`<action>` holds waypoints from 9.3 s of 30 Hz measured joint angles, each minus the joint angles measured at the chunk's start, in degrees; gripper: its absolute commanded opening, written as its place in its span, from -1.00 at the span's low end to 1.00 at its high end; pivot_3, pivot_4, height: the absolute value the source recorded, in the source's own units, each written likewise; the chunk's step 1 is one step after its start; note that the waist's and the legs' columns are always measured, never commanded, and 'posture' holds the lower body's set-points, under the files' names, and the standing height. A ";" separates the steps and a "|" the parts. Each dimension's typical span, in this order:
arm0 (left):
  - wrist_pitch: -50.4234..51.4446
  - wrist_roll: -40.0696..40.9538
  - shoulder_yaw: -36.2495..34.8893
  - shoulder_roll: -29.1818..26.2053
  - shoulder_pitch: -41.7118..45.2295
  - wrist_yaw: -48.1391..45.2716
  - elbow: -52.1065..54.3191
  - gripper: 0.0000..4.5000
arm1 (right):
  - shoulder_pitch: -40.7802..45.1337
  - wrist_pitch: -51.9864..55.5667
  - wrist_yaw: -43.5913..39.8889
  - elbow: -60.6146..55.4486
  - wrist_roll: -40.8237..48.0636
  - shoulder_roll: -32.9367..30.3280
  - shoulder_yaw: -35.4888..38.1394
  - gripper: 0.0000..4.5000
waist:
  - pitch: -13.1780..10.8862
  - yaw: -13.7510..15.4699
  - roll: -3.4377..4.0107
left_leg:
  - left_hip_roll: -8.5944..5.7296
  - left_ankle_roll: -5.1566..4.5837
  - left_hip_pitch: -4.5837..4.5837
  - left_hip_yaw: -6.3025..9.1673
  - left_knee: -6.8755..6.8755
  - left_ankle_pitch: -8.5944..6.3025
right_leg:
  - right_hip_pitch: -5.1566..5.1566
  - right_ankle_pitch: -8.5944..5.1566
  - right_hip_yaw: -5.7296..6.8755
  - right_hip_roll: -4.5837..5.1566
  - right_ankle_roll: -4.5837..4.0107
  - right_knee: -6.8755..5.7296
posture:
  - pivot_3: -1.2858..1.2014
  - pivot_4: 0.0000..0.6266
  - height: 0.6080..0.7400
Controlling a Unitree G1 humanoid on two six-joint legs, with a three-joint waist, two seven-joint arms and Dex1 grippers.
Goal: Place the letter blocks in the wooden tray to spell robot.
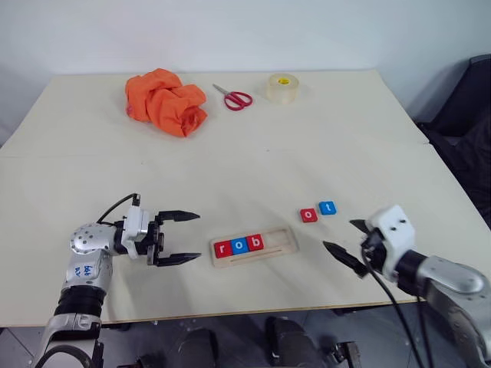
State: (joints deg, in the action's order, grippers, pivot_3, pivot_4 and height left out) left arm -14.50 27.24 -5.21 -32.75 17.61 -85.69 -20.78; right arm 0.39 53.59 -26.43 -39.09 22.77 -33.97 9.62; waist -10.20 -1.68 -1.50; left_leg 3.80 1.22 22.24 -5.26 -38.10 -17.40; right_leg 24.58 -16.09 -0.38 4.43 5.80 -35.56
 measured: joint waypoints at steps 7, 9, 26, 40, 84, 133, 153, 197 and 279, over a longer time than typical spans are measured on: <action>3.16 0.38 -0.55 -0.08 -6.29 3.55 9.03 1.00 | 13.81 12.47 11.45 0.39 -1.35 8.74 -6.27 0.98 | -0.01 0.13 0.01 | -0.01 0.00 0.05 0.02 0.01 0.00 | 0.00 -0.01 0.03 0.06 -0.01 0.03 | 0.03 -0.52 1.00; 3.88 0.39 -0.51 0.10 -7.08 4.54 10.56 1.00 | 15.03 14.20 12.63 1.03 -1.35 9.87 -7.32 0.98 | -0.01 0.18 0.01 | -0.01 0.00 0.08 0.03 0.03 -0.01 | 0.00 -0.01 0.05 0.07 -0.03 0.05 | 0.03 -0.52 1.00; 5.59 0.70 -0.55 0.13 -10.44 7.22 15.30 1.00 | 14.92 17.56 15.50 4.92 -1.94 11.86 -7.75 0.98 | -0.01 -0.02 0.02 | 0.00 -0.04 0.08 0.00 0.05 -0.03 | 0.03 -0.01 0.04 0.04 -0.02 0.08 | 0.03 -0.52 1.00; 5.63 0.69 -0.79 0.12 -11.39 8.42 15.83 1.00 | 16.35 11.35 15.49 12.61 -3.80 13.12 -9.42 0.81 | 0.00 -0.14 0.00 | 0.00 -0.04 0.04 -0.01 0.05 -0.03 | 0.01 -0.01 0.03 0.04 -0.01 0.06 | 0.03 -0.52 1.00; 4.46 0.68 -0.46 1.00 -7.48 4.82 10.80 1.00 | 7.75 18.68 2.94 -6.98 0.87 -4.27 -5.36 1.00 | -0.04 -0.07 0.06 | -0.01 -0.05 0.11 0.04 0.21 -0.04 | 0.01 -0.02 0.08 0.02 -0.04 0.34 | 0.03 -0.52 1.00; 2.32 0.64 -0.48 2.82 -13.33 10.74 15.82 1.00 | 44.25 -11.04 -48.13 24.87 -17.11 -10.55 -38.00 -0.36 | -0.18 -0.05 0.28 | 0.05 -0.04 0.10 -0.10 0.02 -0.06 | 0.13 0.10 0.04 0.06 -0.19 0.14 | 0.03 -0.52 1.00; 1.79 0.64 -1.65 2.28 -15.51 11.26 16.26 1.00 | 46.83 -15.91 -47.51 30.56 -23.61 -6.28 -43.95 -0.36 | -0.18 -0.07 0.28 | 0.02 -0.04 0.10 -0.11 -0.02 -0.06 | 0.13 0.10 0.07 0.07 -0.18 0.08 | 0.03 -0.52 1.00; 1.85 0.64 -1.63 1.84 -14.23 11.69 15.97 1.00 | 41.34 -21.09 -45.44 34.83 -22.67 -5.64 -38.07 -0.99 | -0.17 -0.12 0.27 | 0.04 -0.04 0.04 -0.13 -0.03 -0.06 | 0.11 0.10 0.06 0.03 -0.17 0.01 | 0.03 -0.52 1.00; -0.17 0.49 -1.11 0.50 0.52 0.28 -3.11 1.00 | 3.72 -8.12 -23.21 12.07 -8.48 -6.02 9.89 0.99 | -0.16 0.11 0.25 | 0.01 -0.03 0.03 -0.11 -0.01 -0.06 | 0.02 0.12 0.07 0.00 -0.06 0.10 | 0.03 -0.52 1.00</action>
State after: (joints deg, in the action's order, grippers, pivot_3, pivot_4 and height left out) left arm -14.66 27.73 -6.33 -32.24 18.13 -85.41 -23.88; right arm 4.11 45.47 -49.64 -27.03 14.29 -39.99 19.51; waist -10.36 -1.57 -1.26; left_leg 3.80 1.19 22.27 -5.37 -38.12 -17.46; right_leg 24.59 -15.98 -0.30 4.43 5.73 -35.46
